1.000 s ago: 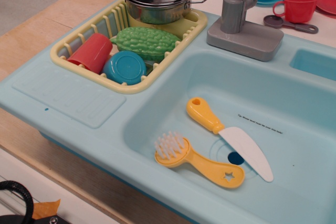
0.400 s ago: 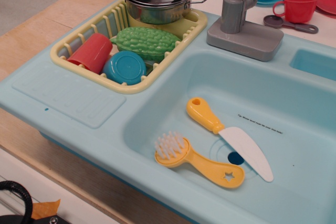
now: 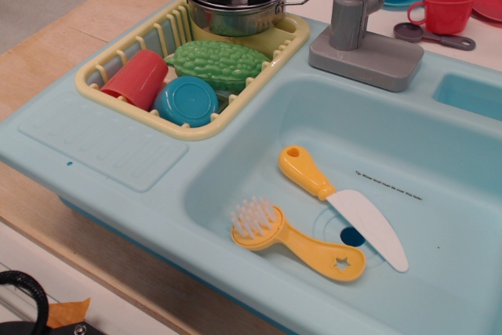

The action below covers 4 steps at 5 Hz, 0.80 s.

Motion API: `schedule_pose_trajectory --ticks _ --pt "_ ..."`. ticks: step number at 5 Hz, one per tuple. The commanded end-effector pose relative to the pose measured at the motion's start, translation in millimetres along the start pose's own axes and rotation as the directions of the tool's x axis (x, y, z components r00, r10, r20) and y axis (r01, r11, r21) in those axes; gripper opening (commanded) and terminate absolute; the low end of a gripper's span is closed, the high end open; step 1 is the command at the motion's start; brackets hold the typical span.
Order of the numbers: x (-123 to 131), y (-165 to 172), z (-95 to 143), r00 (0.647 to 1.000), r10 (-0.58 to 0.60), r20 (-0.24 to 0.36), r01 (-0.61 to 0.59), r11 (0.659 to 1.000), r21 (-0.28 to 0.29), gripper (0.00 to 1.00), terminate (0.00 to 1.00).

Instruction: Take lid off pot or pan

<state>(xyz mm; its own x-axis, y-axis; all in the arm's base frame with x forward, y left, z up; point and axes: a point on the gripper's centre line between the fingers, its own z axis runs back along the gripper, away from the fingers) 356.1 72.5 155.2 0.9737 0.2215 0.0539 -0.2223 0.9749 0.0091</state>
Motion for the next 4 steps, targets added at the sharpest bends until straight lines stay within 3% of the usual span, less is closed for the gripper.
schedule_pose_trajectory --ticks 1,3,4 --pt "2.2 3.7 15.3 0.999 0.018 0.037 -0.018 1.0 0.009 0.0 0.0" --pt "-21.5 -6.0 57.4 0.992 0.109 0.057 -0.115 0.988 0.103 0.0 0.0" --pt "-41.3 -3.5 61.4 0.977 0.201 0.066 -0.208 0.971 0.117 0.0 0.0"
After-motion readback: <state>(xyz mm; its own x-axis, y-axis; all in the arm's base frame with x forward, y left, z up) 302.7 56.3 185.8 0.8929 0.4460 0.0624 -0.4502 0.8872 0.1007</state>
